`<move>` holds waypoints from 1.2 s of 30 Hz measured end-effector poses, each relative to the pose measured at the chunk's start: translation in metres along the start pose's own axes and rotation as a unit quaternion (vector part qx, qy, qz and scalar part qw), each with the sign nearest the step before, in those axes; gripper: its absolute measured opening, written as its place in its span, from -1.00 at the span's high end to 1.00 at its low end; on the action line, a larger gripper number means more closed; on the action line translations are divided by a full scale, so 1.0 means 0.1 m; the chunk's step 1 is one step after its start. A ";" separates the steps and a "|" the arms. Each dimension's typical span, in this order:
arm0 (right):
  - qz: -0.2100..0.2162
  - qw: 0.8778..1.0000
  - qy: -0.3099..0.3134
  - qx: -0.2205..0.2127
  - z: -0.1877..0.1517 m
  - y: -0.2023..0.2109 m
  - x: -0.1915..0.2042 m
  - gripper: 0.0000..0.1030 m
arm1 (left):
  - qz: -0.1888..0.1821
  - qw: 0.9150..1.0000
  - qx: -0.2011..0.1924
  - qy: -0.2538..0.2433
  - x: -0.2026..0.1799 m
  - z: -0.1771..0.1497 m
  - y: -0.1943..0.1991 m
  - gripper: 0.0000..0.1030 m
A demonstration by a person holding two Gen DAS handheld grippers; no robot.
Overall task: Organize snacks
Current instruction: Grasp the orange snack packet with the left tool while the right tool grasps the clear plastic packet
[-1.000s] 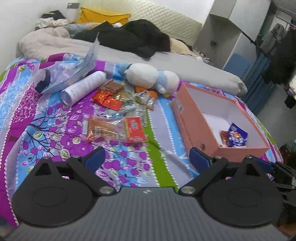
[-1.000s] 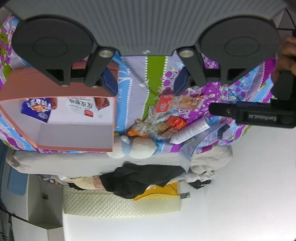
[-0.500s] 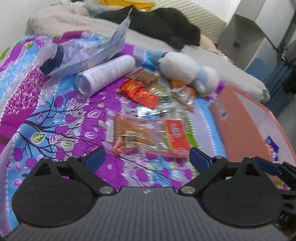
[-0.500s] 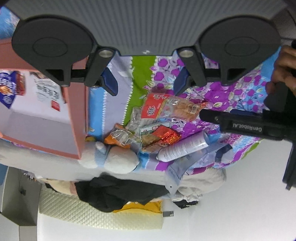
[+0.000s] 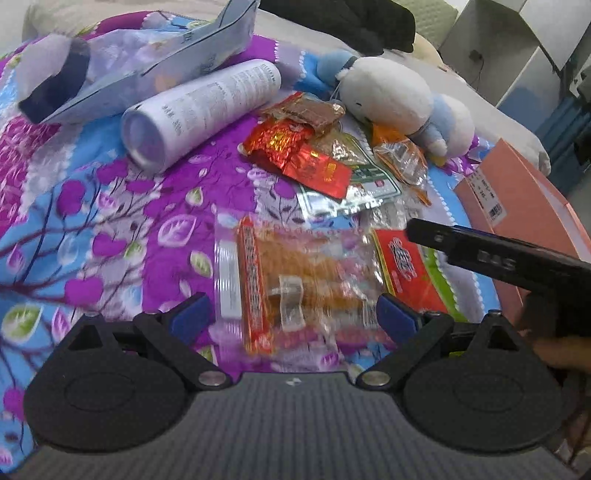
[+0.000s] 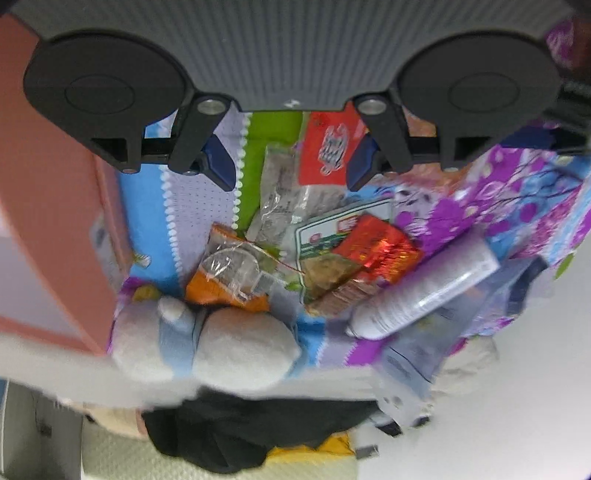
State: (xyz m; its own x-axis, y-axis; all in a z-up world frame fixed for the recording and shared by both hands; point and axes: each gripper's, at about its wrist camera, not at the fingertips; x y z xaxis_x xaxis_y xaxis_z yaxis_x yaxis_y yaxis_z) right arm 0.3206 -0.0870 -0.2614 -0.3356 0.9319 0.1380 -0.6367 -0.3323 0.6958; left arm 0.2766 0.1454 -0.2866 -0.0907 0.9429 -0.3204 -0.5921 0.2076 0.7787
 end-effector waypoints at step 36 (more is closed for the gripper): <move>-0.017 0.996 0.050 0.075 0.13 -0.26 0.09 0.05 | 0.039 0.999 0.025 -0.026 -0.12 0.12 -0.11 0.08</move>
State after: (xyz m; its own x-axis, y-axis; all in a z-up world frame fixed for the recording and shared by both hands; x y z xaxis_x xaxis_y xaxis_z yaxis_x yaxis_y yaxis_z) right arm 0.3430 -0.0681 -0.2689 -0.3882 0.9204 0.0466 -0.5410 -0.2685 0.7970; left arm 0.2937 0.1344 -0.2846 -0.0928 0.9684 -0.2314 -0.5445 0.1452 0.8261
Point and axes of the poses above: each gripper's, at about its wrist camera, not at the fingertips, and y roughly against the way its jaws point, x to its left, z to its top, and after that the axes turned 2 degrees about x, right-handed
